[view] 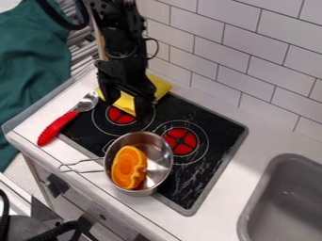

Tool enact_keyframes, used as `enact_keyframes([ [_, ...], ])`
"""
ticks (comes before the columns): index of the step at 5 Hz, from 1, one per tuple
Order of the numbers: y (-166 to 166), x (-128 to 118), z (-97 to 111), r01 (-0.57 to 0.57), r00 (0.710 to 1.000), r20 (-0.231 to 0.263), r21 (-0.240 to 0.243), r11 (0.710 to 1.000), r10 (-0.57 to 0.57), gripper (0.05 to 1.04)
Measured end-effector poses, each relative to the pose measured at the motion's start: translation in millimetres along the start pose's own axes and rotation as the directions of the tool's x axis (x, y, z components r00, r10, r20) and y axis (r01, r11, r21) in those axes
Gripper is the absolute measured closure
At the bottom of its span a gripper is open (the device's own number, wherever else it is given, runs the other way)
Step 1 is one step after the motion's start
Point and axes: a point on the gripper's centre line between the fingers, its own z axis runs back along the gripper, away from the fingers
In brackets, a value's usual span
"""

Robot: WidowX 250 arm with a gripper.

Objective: Move the orange from the silver pot to the right corner of the stove

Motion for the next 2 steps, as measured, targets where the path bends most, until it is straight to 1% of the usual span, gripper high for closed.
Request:
enact_keyframes([
  [1,-13,-15,8,-0.031,0.999,-0.021,-0.008,0.999,0.031,0.084],
  [2,-25,-29,4,-0.079,0.995,-0.07,-0.069,0.995,0.074,0.084],
])
